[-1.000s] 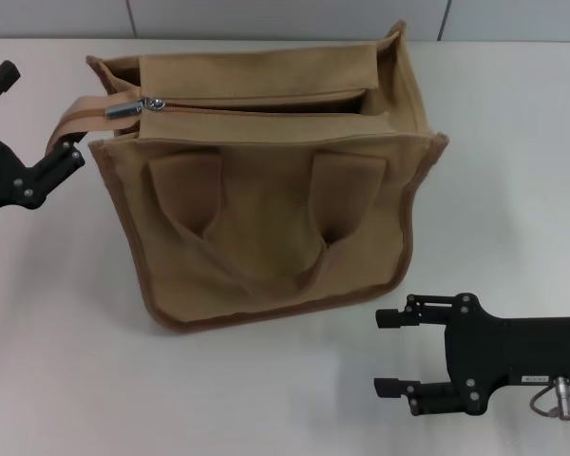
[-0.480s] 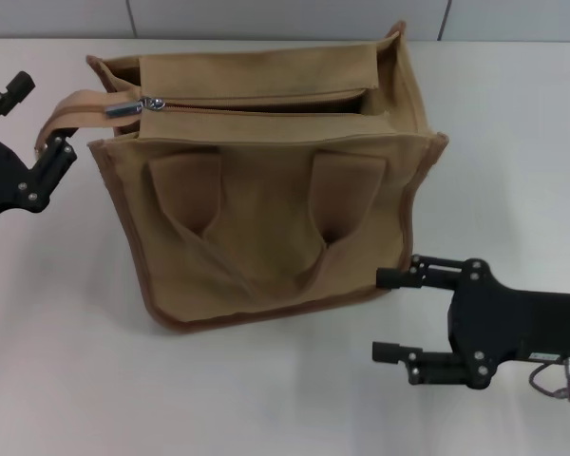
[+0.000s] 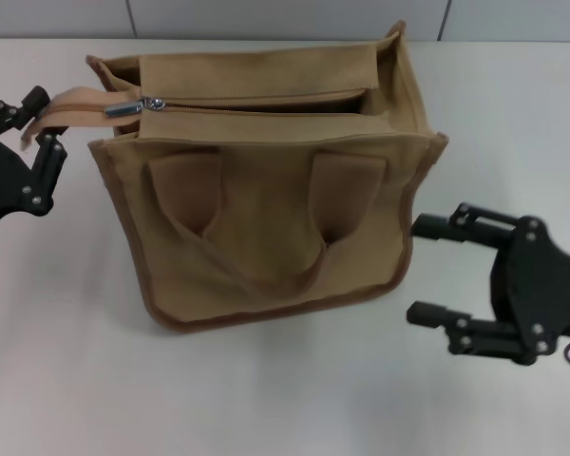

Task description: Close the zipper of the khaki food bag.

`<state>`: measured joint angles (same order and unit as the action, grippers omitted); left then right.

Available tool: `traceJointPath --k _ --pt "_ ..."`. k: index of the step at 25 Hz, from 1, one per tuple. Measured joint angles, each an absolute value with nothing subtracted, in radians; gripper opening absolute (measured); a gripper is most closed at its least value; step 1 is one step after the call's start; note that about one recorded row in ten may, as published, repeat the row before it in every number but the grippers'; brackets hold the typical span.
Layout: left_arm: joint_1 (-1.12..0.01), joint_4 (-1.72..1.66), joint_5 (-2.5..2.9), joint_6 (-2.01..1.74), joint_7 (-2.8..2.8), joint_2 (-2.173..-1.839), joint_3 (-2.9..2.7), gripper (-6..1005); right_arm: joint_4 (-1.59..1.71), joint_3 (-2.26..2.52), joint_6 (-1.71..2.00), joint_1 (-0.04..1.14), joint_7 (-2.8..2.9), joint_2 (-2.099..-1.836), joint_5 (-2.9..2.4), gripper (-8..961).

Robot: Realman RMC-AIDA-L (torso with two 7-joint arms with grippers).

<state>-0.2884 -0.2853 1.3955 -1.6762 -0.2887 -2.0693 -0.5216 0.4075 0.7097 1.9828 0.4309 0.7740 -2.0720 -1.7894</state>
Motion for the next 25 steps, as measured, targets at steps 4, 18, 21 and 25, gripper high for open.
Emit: traceJointPath --k 4,18,21,25 --pt "-0.288 -0.285 1.397 -1.679 -0.288 -2.069 -0.523 251 0.433 0.691 2.037 0.474 0.893 -2.061 -1.778 730" --pt "-0.292 -0.273 1.398 -1.689 -0.288 -2.072 -0.526 22 0.654 0.656 1.931 0.592 1.328 -2.062 -1.676 730" --pt "-0.295 -0.264 1.398 -1.693 -0.288 -2.073 -0.526 22 0.657 0.659 1.906 0.604 1.33 -2.056 -1.68 730" --pt "-0.3 -0.251 1.398 -1.711 -0.289 -2.072 -0.526 22 0.665 0.66 1.885 0.617 1.331 -2.05 -1.68 730"
